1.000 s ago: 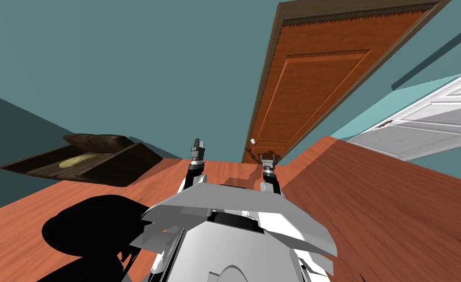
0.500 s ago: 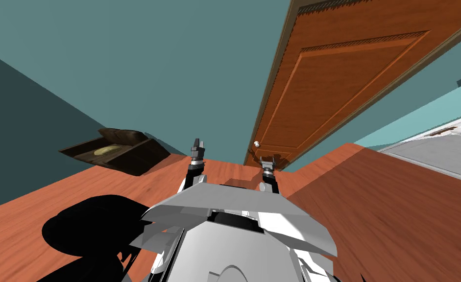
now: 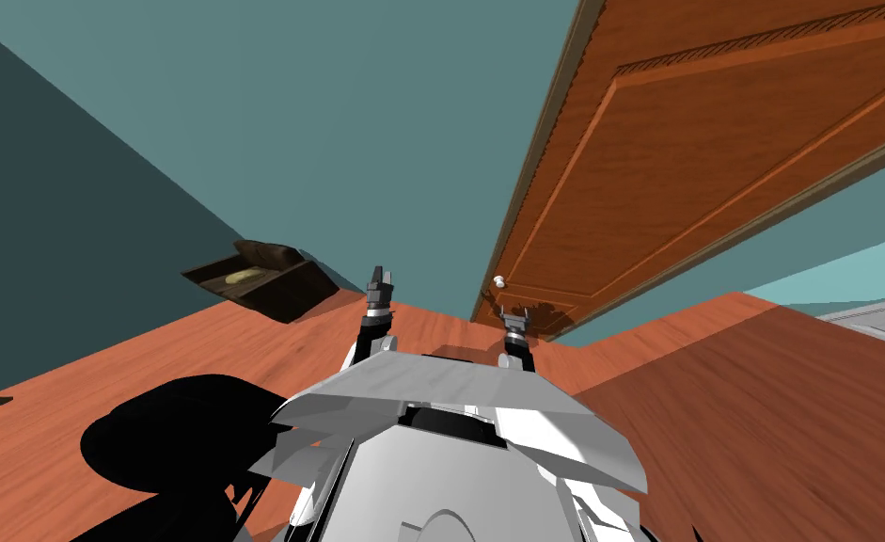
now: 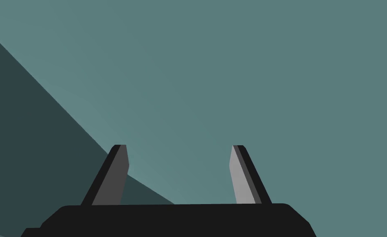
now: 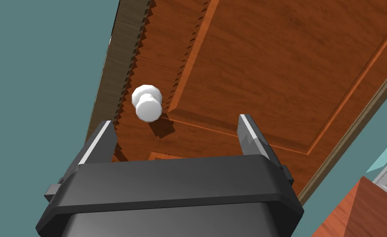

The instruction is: Pull the door open

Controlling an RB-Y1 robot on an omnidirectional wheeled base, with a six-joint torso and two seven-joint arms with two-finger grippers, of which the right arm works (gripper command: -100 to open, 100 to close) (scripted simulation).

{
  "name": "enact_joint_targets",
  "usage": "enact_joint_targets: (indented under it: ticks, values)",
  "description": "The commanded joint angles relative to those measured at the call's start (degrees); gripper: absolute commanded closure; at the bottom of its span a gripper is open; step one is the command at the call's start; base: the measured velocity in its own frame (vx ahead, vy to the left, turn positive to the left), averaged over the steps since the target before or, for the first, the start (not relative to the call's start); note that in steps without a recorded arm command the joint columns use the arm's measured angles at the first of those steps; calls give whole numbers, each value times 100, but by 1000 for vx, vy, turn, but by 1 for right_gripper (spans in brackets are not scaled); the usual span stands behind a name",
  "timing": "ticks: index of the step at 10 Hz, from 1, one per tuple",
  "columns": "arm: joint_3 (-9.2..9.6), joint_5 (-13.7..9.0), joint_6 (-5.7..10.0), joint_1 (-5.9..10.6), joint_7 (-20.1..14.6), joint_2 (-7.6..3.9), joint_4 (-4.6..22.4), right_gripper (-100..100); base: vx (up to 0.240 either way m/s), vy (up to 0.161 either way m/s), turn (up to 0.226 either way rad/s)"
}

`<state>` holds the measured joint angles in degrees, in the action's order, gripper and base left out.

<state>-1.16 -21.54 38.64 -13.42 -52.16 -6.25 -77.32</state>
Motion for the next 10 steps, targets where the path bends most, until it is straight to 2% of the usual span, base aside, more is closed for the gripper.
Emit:
enact_joint_targets:
  ticks: [1,9,10]
  values:
    - [-16,-83,56,69,-179,24,218,-100,43,-84,159]
    - [-93,-466,302,269,-999,40,1103,-100,45,-81,164]
    - [-110,-549,356,312,-1177,46,1295,-100,44,-100,231]
